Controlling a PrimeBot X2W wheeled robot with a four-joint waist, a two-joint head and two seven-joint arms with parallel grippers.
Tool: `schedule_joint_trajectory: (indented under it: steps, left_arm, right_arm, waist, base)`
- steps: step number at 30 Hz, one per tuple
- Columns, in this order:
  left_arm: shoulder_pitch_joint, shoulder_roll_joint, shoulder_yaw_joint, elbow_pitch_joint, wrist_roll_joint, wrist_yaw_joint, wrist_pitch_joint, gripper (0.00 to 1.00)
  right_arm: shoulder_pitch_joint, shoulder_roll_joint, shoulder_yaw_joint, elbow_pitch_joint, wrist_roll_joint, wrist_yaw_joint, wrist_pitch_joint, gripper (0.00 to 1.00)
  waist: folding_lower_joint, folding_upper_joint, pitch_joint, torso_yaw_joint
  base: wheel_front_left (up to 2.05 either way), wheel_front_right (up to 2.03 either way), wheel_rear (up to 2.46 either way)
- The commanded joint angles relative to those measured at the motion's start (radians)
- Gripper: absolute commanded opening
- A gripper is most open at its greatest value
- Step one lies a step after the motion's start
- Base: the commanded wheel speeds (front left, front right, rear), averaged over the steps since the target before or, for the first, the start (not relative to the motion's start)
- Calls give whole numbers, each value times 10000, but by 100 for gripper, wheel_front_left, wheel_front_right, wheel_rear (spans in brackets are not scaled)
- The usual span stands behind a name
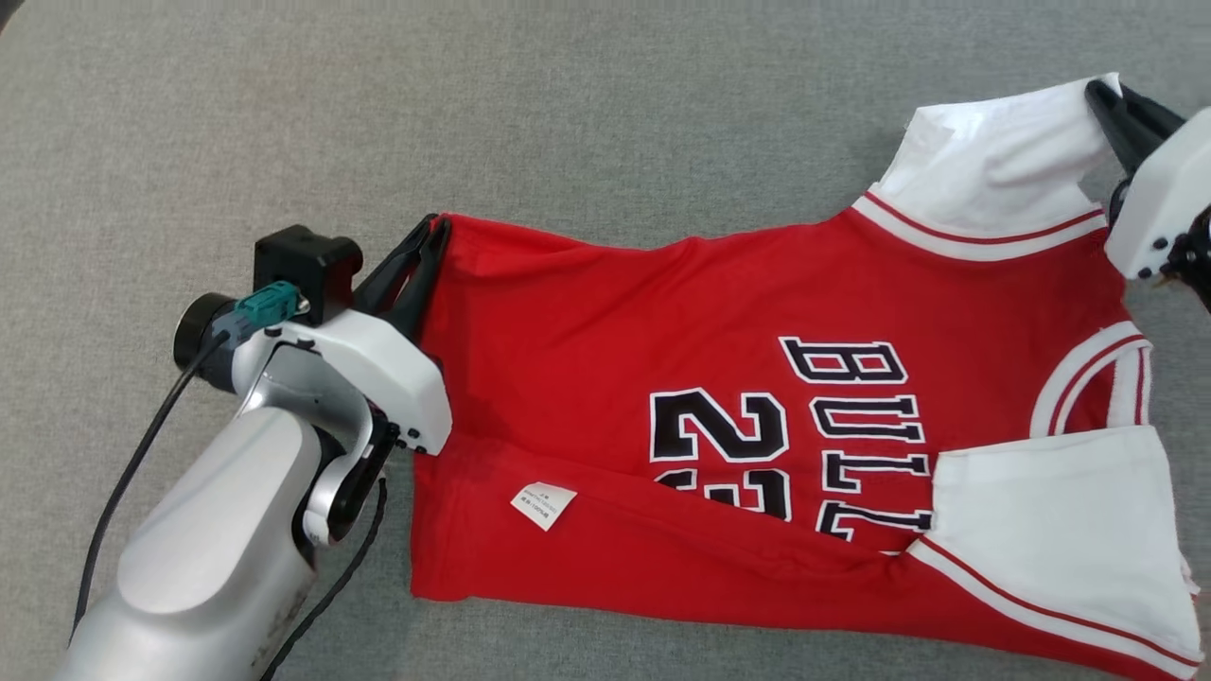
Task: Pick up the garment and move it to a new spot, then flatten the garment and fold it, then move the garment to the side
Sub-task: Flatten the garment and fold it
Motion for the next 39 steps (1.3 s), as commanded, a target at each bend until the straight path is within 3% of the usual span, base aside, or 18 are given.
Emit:
schedule_joint_trajectory:
  steps: [1,11,15,22,31,39]
  left_arm:
    - [204,136,73,-145,-76,89,-60,0]
    - [1793,969,359,-2099,-265,589,-225,0]
    - [2664,1148,653,-2914,-573,969,-392,0]
    - [4377,935,1360,-3675,-1485,1526,-1103,0]
    - [5722,653,1406,-3661,-2035,1624,-1514,0]
    - [5945,541,1304,-3089,-2231,1660,-1368,0]
  right_arm:
    - [361,-113,-49,-293,184,-2,-163,0]
    - [3388,-532,-957,-3342,828,-1,-853,0]
    - [4725,-354,-1581,-4474,735,-1,-770,0]
    - [7026,295,-2836,-6005,453,-1,-568,0]
    - [8635,1151,-4008,-6583,143,-1,-381,0]
    - [9189,1672,-4121,-6091,-293,-1,-419,0]
  waist:
    - [0,0,-283,-255]
    - [0,0,-1109,-779]
    - [0,0,-1286,-943]
    - [0,0,-1405,-1095]
    - [0,0,-1409,-1109]
    - [0,0,-1412,-1138]
  base:
    - [0,0,0]
    - [0,0,0]
    - [0,0,0]
    - [0,0,0]
    - [0,0,0]
    - [0,0,0]
